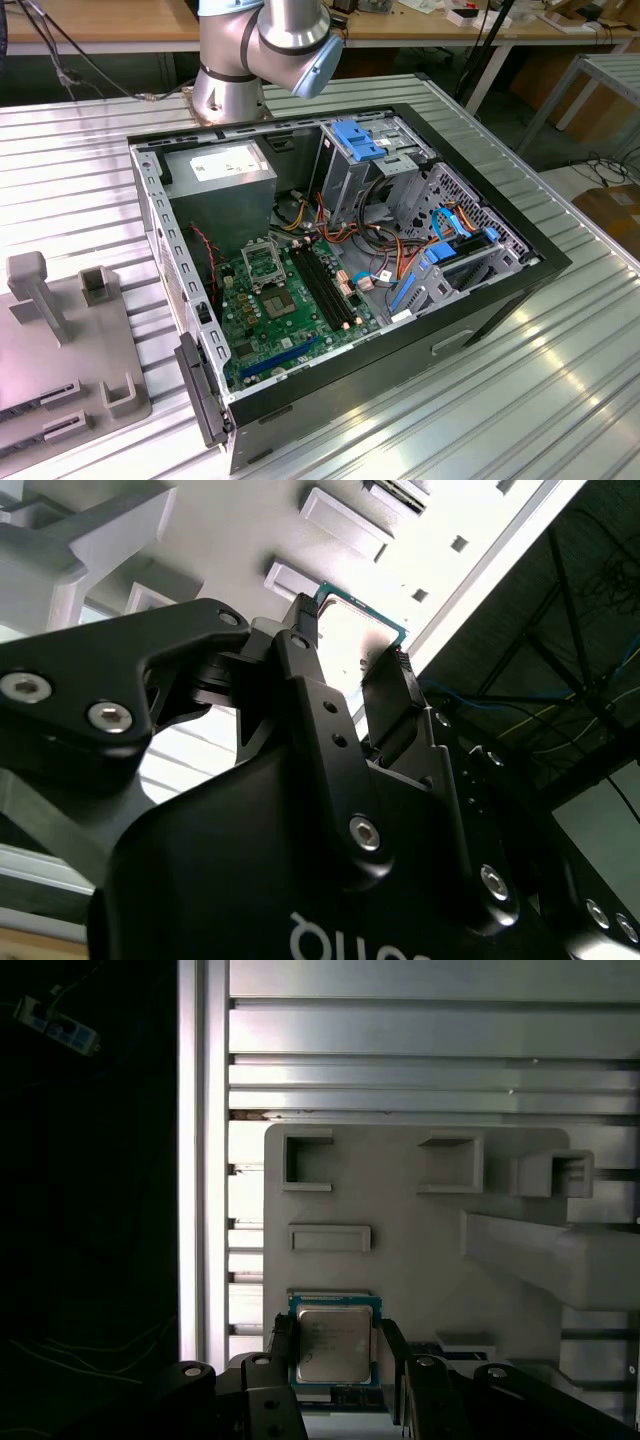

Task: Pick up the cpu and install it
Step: 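Pick up the cpu and move it towards the insertion slot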

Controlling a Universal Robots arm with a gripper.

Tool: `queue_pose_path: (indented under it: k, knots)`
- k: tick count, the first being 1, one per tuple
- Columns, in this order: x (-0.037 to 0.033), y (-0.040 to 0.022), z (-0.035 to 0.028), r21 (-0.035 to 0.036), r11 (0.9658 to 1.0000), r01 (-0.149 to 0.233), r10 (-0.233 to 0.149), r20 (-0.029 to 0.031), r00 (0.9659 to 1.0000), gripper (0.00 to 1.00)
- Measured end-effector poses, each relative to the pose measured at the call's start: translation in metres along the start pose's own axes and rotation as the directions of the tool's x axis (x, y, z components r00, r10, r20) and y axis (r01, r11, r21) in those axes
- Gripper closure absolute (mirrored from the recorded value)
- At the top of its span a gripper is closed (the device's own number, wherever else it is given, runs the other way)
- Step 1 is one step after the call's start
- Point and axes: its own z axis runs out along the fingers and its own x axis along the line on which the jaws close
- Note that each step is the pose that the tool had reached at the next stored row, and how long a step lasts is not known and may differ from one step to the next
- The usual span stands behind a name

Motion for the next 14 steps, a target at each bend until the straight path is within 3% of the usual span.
queue_pose_path:
  k: [14]
  knots:
    - [0.0002, 0.0000, -0.0078, 0.0001, 1.0000, 0.000, 0.000, -0.0001, 1.0000, 0.56]
